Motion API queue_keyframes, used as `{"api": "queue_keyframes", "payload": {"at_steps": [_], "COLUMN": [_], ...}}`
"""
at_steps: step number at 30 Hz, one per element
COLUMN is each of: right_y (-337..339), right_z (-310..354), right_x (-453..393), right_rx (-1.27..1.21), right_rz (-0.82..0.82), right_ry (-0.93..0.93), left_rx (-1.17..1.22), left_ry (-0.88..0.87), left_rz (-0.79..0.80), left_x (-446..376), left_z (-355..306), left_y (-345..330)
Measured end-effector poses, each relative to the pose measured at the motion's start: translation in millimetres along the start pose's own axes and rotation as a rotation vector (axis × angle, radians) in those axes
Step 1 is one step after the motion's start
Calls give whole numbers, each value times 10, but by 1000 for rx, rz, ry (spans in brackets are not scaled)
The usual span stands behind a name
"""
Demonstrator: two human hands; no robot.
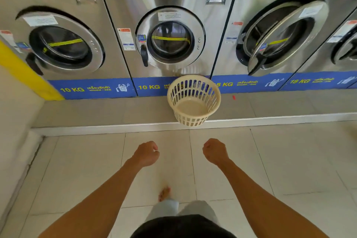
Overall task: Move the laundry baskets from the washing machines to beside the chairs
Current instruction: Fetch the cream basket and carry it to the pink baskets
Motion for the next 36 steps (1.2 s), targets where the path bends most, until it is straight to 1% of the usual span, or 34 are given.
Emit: {"api": "queue_keyframes", "payload": {"at_steps": [3,7,10,16,23,26,30,33,36], "right_y": [207,450,516,605,694,763,680,561,462], "right_z": [158,217,215,232,-20,-63,-413,-670,-900], "right_x": [-277,-735,-1095,-1891,-2875,-3252,-3793,-4061,-4302], "right_rx": [-20,-57,-32,39,95,108,79,50,31], "right_rz": [-8,-35,7,99,199,197,235,260,241], "right_ry": [-26,-55,-64,-61,-52,-24,-100,-144,-177], "left_rx": [-62,-34,-16,68,95,109,125,122,144], "left_ry": [2,-2,7,59,205,270,359,382,388], "left_rz": [24,34,67,64,133,133,132,152,164], "left_x": [-342,-785,-1079,-1681,-2332,-2640,-3120,-3419,-3691], "left_z": [-118,-378,-539,-846,-1019,-1023,-972,-970,-990], "left_y": [313,589,630,703,511,479,307,61,-216]}}
Point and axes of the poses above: each hand's wrist, its own x-axis away from the middle knuckle, its own y-axis out of the back of the hand, z = x × y, the point moved 10 cm from there along -x, towards the middle knuckle, and after that the axes turned 2 degrees about z, right-handed, at the moved point
